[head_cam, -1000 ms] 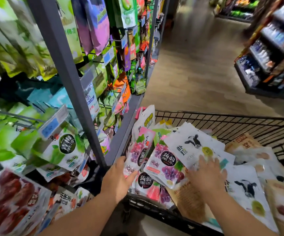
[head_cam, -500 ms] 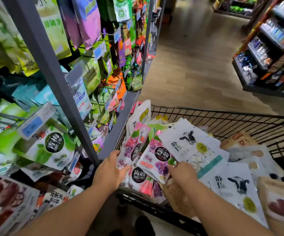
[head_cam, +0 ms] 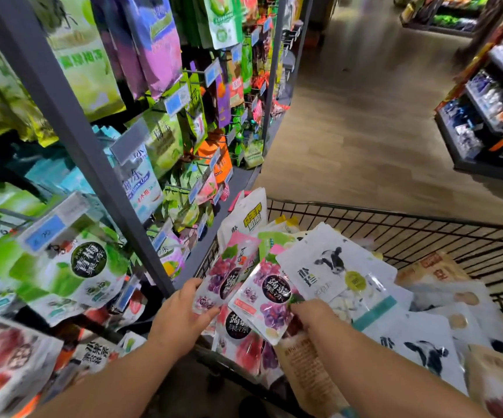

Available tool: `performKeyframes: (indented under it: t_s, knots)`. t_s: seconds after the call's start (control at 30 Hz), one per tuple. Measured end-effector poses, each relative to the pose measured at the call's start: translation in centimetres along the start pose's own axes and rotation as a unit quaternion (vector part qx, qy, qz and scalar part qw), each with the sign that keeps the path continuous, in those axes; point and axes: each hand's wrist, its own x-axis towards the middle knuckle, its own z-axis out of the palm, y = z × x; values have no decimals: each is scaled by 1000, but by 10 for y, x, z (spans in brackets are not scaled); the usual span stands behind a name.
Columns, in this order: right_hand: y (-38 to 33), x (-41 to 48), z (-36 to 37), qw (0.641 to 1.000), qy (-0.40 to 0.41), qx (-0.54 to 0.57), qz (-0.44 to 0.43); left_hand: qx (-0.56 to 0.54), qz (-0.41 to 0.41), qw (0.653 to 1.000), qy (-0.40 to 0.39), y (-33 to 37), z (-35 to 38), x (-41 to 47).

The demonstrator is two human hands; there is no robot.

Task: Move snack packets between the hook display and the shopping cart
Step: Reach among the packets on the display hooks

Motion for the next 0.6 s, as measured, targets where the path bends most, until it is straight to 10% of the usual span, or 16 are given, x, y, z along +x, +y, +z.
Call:
performKeyframes:
  t_s: [0.33,0.6]
  knots:
    - [-1,-1,10,962,-12,271,30,2,18,1000,-1,0,-1,-1]
    - [-1,-28,5,980,31,178,-90,8,12,1000,-21,2,-5,-3]
